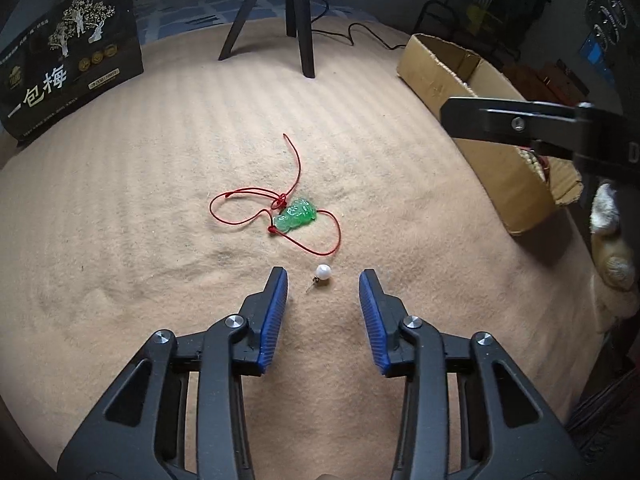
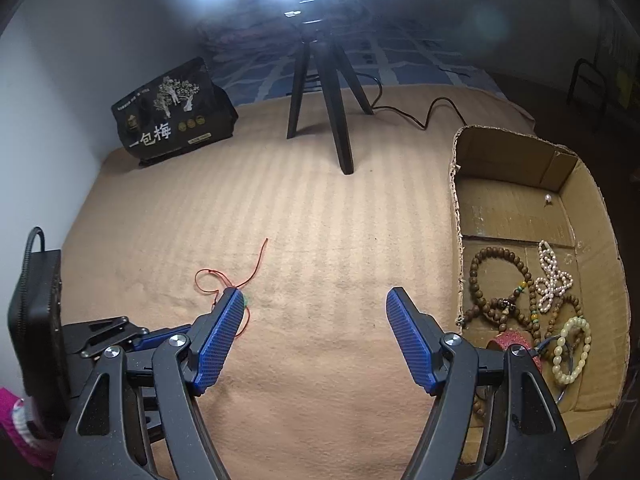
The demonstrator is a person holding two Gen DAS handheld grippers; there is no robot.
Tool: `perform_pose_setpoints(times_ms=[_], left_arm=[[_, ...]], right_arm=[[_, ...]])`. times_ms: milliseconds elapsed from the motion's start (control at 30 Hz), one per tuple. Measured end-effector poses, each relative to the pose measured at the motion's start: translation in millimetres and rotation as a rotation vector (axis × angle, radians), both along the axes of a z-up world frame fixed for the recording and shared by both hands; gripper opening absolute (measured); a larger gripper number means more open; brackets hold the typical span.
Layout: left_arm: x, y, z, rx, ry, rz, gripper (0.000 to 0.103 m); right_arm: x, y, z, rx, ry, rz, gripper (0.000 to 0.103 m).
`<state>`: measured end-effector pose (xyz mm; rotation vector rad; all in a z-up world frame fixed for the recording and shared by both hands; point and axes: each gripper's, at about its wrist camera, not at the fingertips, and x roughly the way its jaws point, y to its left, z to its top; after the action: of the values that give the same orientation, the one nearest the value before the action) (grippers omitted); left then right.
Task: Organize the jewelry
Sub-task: 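Close the left tool on the second pearl earring while the right tool grasps the jade pendant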
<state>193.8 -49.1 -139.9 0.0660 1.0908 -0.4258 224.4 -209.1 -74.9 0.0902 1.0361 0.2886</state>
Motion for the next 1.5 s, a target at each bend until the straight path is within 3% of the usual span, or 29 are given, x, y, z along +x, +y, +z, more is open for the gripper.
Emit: perform_pose_setpoints(times_ms=[133,300,533,1000,1300,1367,1433,1500], left_arm=[[3.7,-0.5,-6.6,0.016,0.001,-0.004,0.031],[4.9,-5.2,-10.6,0.031,-0.013,-0.022,0.029],[12.9,6.1,-15.5,0.014,0.0,-0.002,0.01],[7.0,52.8,-13.2,0.037,-0.009,0.06,0.008],[5.1,89.5,-15.2,0.026,-0.001,0.126,0.008],[3.6,91.1,-15.3,0.027,-0.001,0.129,0.008],[3.1,91.6,-15.5,0.028,-0.002,0.13,0.008],[1.8,92.3,-14.9,0.028,-0.002,0.133,0.008]], right_arm=[[2.1,0.0,-2.2,0.008,0.009,0.003,0.073],[5.4,7.6,-8.6,0.007,0.026,0.016,0.073],[13.2,22.4,-25.5,0.045,0.085,0.036,0.065],[26.8,74.1,-57.6,0.018,0.155,0.124,0.061],[28.8,105.4,-70.5,-0.115,0.114,0.181,0.061],[26.8,109.5,-72.4,-0.153,0.102,0.19,0.057],[25.9,115.0,-72.7,-0.204,0.085,0.201,0.042],[26.5,115.5,-71.7,-0.195,0.085,0.201,0.031]])
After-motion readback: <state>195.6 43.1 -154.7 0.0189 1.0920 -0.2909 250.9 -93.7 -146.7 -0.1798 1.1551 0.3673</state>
